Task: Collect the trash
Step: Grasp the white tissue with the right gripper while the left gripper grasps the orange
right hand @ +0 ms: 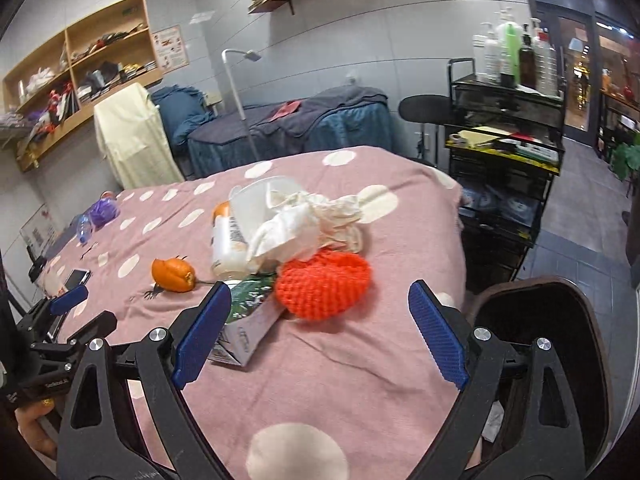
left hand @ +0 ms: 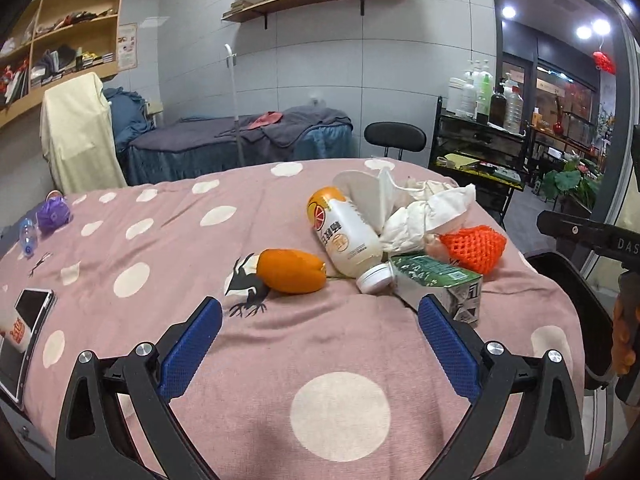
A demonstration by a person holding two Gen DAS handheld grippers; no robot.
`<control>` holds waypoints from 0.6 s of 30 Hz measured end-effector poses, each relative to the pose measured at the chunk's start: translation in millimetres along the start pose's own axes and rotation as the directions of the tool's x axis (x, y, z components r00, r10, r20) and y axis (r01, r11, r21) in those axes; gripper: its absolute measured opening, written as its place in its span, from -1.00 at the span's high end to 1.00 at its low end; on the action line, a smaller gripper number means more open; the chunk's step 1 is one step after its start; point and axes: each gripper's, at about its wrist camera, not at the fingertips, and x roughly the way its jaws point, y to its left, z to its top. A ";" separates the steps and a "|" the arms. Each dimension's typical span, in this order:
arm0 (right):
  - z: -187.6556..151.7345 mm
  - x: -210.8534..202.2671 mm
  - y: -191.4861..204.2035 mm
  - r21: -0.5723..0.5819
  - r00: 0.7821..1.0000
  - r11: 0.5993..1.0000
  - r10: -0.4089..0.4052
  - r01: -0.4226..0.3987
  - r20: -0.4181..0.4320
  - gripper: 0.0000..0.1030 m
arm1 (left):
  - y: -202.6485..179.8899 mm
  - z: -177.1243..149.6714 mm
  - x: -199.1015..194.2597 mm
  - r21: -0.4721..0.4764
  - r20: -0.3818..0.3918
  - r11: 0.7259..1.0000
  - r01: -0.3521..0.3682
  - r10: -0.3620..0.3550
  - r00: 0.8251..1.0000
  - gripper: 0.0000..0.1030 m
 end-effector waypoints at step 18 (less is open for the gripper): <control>46.3 106.0 18.3 -0.023 0.990 0.999 0.019 -0.023 -0.140 -0.40 | 53.0 13.9 66.7 -0.156 -0.118 0.986 0.062 -0.081 0.990 -0.88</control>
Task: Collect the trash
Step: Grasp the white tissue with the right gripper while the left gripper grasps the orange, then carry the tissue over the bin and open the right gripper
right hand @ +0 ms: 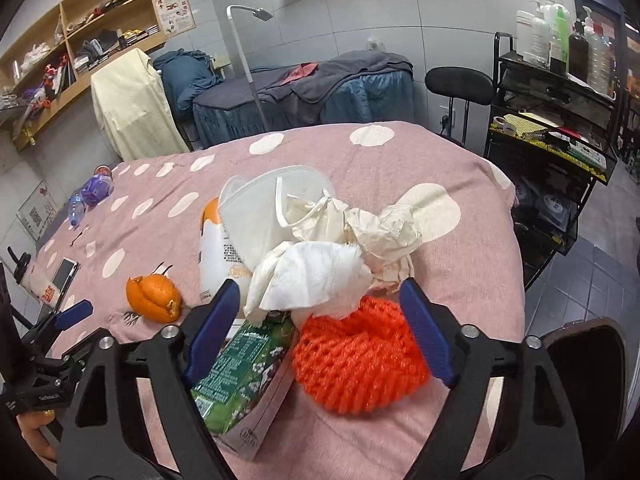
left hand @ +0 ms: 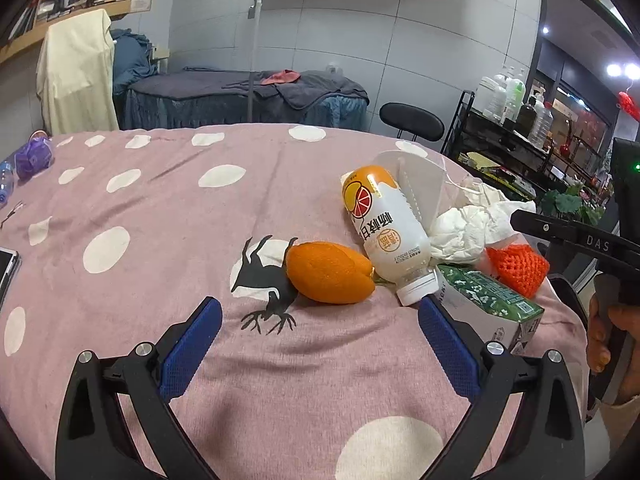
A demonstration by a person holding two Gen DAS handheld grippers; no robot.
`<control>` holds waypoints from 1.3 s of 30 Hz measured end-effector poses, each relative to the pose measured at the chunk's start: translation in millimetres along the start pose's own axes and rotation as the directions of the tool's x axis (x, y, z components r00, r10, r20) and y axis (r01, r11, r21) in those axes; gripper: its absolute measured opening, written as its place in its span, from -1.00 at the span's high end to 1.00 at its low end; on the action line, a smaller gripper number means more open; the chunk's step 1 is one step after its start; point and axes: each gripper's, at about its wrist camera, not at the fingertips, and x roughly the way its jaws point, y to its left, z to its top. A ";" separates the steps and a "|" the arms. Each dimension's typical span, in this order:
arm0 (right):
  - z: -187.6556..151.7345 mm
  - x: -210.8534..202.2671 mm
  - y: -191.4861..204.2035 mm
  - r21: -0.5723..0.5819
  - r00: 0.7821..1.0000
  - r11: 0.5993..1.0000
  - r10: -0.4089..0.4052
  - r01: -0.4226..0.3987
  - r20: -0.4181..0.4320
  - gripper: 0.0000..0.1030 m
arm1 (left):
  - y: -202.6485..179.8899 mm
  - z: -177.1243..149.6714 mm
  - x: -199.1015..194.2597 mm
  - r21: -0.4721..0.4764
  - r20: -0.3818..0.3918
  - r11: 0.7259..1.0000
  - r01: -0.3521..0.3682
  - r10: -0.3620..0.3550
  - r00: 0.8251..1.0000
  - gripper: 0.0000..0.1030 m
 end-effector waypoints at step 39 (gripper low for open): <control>-24.4 -126.5 -17.4 0.022 0.970 0.997 0.073 -0.080 0.233 0.90 | -43.5 20.2 -59.8 -0.036 0.187 0.996 0.086 -0.078 0.979 0.26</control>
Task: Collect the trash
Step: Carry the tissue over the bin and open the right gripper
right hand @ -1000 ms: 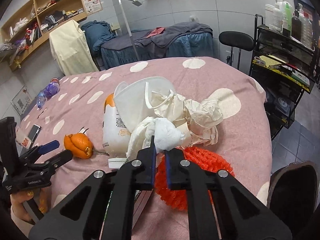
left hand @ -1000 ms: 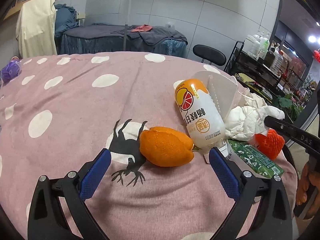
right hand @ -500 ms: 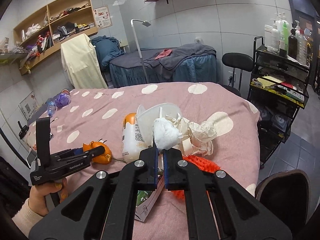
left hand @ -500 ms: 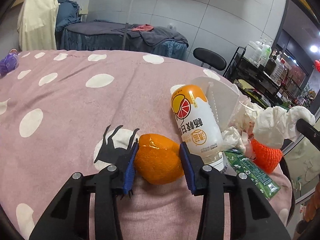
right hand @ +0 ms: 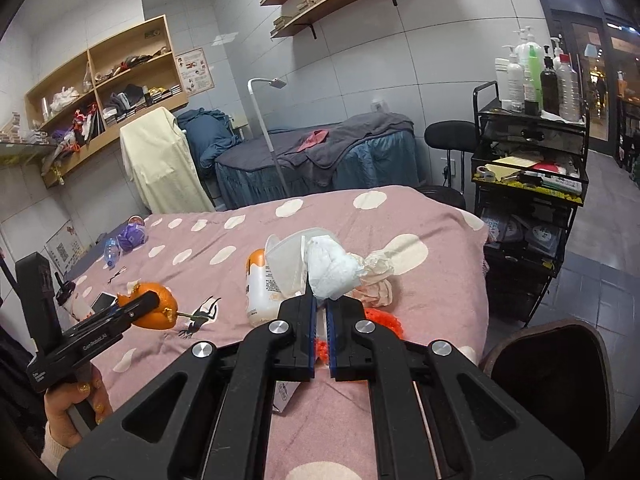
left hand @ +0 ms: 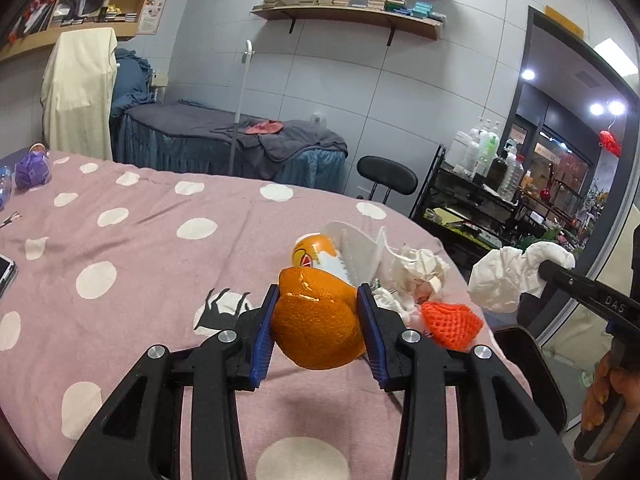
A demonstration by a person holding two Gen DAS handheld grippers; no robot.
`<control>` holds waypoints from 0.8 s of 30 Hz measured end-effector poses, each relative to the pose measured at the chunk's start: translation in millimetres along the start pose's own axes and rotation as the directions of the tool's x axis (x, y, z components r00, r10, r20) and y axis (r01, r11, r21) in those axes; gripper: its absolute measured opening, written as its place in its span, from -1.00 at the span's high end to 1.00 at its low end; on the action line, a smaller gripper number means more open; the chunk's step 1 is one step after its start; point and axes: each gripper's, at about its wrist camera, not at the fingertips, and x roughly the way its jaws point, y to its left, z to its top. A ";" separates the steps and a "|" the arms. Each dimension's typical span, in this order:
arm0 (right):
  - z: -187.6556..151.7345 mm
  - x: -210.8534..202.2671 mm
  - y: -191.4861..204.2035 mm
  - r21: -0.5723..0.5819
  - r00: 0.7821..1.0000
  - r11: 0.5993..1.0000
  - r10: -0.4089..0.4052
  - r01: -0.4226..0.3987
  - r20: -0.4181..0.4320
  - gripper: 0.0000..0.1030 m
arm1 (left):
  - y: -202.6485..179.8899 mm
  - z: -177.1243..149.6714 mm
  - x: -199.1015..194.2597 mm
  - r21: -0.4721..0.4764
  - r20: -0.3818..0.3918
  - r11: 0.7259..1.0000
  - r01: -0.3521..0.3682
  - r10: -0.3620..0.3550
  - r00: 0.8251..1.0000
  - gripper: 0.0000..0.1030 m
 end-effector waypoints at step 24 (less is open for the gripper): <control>-96.8 -70.6 -165.6 0.197 0.908 0.889 -0.384 0.412 -0.169 0.90 | -139.8 -35.0 18.8 0.168 -0.105 0.937 0.305 -0.291 0.951 0.26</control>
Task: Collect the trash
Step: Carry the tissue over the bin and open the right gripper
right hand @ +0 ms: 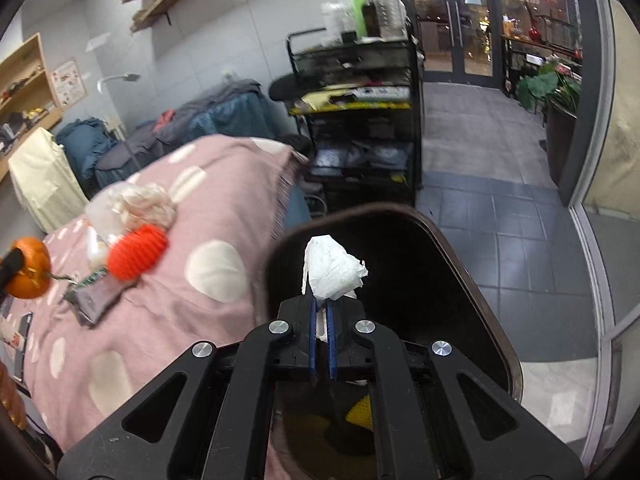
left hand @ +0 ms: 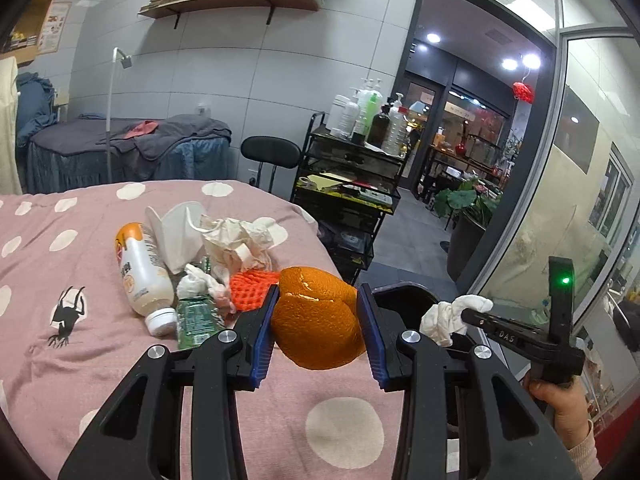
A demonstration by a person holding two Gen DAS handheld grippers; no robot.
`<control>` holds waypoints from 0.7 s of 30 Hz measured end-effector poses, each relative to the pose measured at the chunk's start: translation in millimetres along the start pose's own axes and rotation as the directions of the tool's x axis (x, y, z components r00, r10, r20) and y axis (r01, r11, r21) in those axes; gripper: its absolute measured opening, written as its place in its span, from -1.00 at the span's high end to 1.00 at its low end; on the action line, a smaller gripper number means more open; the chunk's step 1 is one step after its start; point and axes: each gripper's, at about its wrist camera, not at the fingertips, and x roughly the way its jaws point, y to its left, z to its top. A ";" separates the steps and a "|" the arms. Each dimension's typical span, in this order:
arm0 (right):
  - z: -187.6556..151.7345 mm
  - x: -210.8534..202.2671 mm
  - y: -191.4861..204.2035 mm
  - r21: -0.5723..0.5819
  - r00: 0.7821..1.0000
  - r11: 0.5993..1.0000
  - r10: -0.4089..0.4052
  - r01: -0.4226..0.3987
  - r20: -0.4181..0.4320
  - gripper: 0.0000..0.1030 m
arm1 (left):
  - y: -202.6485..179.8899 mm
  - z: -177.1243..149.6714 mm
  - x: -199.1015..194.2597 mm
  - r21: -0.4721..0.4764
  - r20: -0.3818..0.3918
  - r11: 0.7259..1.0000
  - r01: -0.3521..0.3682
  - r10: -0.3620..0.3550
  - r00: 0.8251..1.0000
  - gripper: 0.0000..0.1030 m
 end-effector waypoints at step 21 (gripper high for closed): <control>-35.3 50.0 -30.7 0.030 0.986 0.989 -0.139 0.143 -0.093 -0.56 | -60.4 -13.1 41.1 0.109 -0.104 0.990 0.093 -0.082 0.991 0.26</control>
